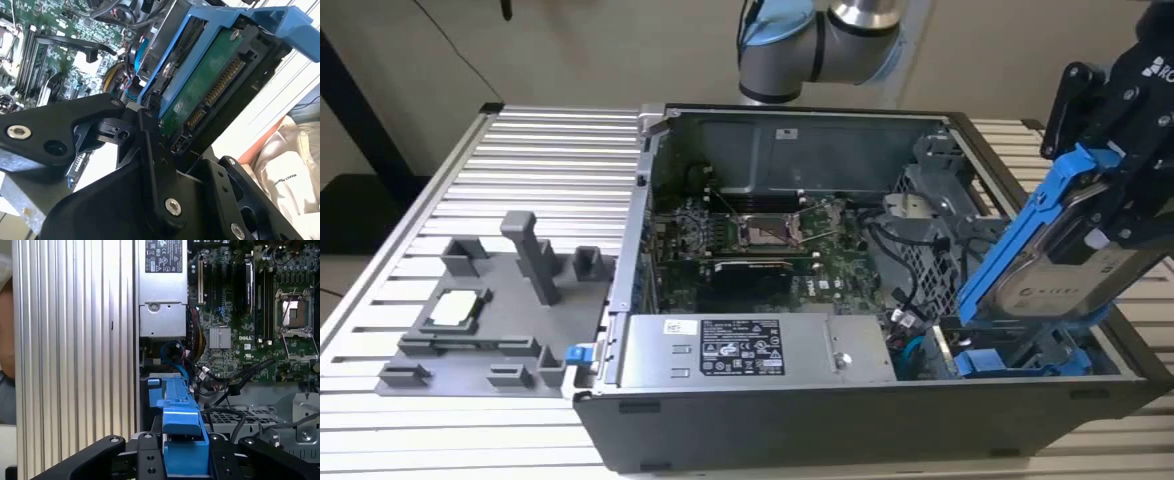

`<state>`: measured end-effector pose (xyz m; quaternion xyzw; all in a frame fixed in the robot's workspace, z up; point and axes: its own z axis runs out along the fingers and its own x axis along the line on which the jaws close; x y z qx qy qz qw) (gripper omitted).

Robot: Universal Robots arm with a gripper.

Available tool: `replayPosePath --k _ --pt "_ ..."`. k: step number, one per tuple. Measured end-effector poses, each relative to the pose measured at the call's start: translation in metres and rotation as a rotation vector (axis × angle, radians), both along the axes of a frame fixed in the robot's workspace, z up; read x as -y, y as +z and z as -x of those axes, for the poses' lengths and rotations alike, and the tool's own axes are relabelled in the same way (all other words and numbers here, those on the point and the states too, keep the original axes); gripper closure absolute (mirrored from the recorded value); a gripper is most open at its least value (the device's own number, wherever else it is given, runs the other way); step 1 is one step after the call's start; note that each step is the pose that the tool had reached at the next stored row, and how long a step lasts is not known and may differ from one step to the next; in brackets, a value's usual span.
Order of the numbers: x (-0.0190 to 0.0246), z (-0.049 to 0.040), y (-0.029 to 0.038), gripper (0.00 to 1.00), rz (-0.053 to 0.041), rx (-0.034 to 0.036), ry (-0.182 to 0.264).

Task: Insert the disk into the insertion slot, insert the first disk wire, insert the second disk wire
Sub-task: 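Insert the disk into the insertion slot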

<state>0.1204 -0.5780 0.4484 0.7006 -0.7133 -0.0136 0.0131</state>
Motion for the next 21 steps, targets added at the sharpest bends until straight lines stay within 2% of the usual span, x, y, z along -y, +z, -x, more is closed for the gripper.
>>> replayPosePath --k 1,3,5,10,11,12,13,16,17,21 --pt "0.0000 -0.0019 -0.0048 0.67 0.0000 0.0000 0.000" --pt "0.0000 -0.0022 -0.0084 0.67 0.0001 0.0000 0.000" --pt "0.0000 -0.0030 -0.0158 0.67 -0.0002 0.0000 0.000" --pt "0.0000 -0.0035 -0.0235 0.67 -0.0025 0.0000 0.000" --pt "0.0000 -0.0037 -0.0289 0.67 -0.0026 0.0000 0.000" --pt "-0.0001 -0.0046 -0.0329 0.67 -0.0039 0.0000 0.000" --pt "0.0000 -0.0051 -0.0338 0.67 -0.0064 0.0000 0.000" --pt "-0.0002 -0.0065 -0.0398 0.67 -0.0184 0.0001 0.000" --pt "-0.0005 -0.0068 -0.0442 0.67 -0.0233 0.0000 0.000" --pt "-0.0016 -0.0071 -0.0516 0.67 -0.0266 0.0000 0.000"
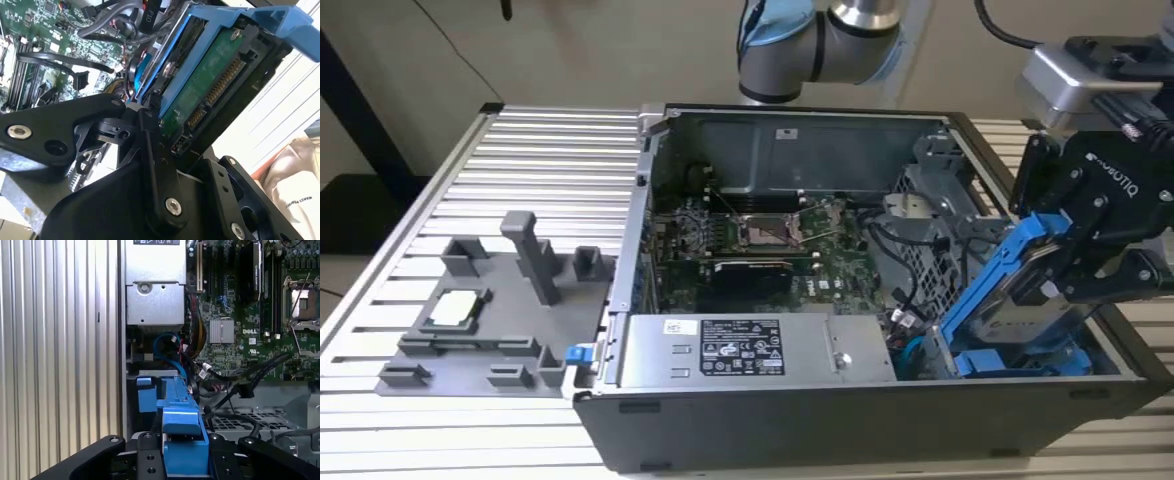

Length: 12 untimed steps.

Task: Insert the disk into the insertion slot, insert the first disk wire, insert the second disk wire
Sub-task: 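Insert the disk into the insertion slot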

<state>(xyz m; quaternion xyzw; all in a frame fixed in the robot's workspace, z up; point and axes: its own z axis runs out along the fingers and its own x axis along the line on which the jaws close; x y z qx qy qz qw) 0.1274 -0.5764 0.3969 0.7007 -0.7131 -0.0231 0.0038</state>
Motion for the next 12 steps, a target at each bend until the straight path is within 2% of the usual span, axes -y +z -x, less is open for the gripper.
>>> replayPosePath --k 4,6,12 --pt "-0.0013 -0.0004 -0.0150 0.67 -0.0001 0.0000 0.000" --pt "-0.0012 -0.0005 -0.0185 0.67 0.0000 0.0001 0.000" --pt "-0.0013 -0.0005 -0.0193 0.67 0.0001 0.0000 0.000"
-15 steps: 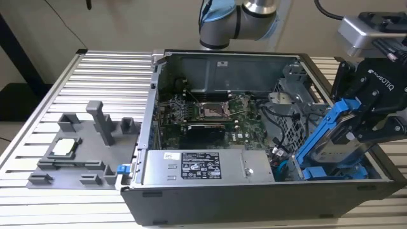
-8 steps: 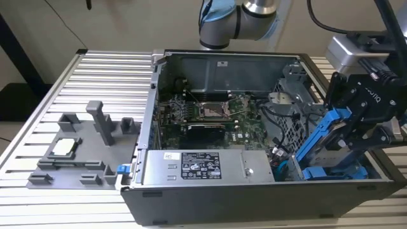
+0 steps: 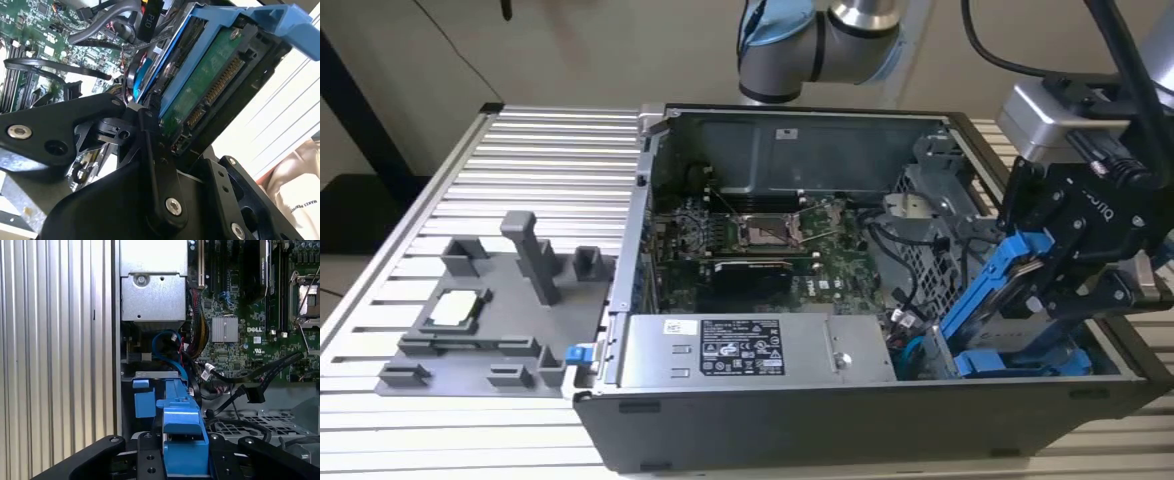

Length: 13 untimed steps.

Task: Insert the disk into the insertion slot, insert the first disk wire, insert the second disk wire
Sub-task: 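Insert the disk into the insertion slot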

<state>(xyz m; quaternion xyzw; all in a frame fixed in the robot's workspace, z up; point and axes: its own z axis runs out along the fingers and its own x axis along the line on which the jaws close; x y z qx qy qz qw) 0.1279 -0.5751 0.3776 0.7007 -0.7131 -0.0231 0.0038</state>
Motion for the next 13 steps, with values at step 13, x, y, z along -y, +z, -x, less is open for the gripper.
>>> replayPosePath --k 13 --pt "0.0000 0.0000 0.0000 0.47 -0.0002 0.0000 0.000"
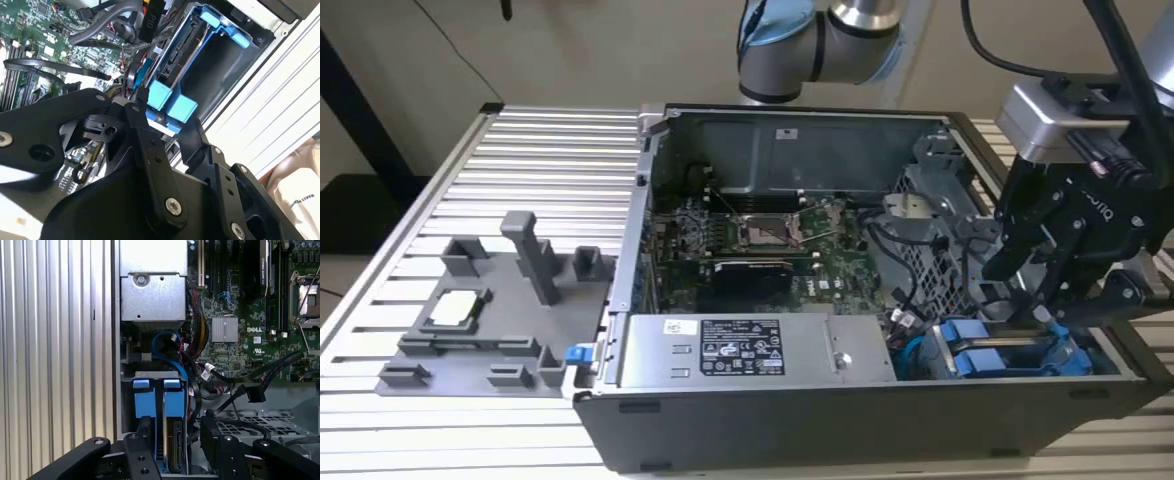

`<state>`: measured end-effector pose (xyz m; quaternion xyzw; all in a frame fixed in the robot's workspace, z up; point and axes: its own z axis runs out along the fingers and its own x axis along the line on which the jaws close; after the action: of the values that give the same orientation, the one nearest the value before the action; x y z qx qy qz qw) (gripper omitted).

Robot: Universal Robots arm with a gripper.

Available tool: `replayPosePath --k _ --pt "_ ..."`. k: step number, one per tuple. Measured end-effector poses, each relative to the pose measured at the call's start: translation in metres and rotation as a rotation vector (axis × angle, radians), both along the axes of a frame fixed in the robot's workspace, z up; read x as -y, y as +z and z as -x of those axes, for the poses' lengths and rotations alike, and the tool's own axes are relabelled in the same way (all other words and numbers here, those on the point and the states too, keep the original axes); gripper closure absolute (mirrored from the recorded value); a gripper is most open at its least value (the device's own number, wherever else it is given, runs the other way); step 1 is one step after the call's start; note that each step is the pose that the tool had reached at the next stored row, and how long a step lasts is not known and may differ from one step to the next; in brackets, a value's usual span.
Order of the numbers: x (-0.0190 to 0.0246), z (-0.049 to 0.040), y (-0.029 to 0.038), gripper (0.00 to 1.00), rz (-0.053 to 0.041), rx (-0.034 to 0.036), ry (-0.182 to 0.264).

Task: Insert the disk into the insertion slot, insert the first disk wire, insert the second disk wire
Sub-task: 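Insert the disk into the insertion slot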

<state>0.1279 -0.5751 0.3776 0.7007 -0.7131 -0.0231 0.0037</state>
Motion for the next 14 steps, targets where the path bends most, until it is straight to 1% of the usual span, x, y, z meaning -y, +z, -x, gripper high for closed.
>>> replayPosePath --k 2,4,5,6,8,9,14 --pt "0.0000 0.0000 0.0036 0.47 0.0004 -0.0004 0.000" --pt "-0.0001 0.0000 0.0092 0.47 0.0018 -0.0011 0.000" --pt "-0.0001 0.0000 0.0122 0.47 0.0028 -0.0013 0.000" --pt "-0.0001 0.0000 0.0175 0.47 0.0037 -0.0017 0.000" --pt "-0.0001 0.0000 0.0240 0.47 0.0047 -0.0018 0.000" --pt "-0.0001 0.0000 0.0251 0.47 0.0056 -0.0019 0.000" --pt "-0.0001 0.0000 0.0250 0.47 0.0059 -0.0019 0.000"
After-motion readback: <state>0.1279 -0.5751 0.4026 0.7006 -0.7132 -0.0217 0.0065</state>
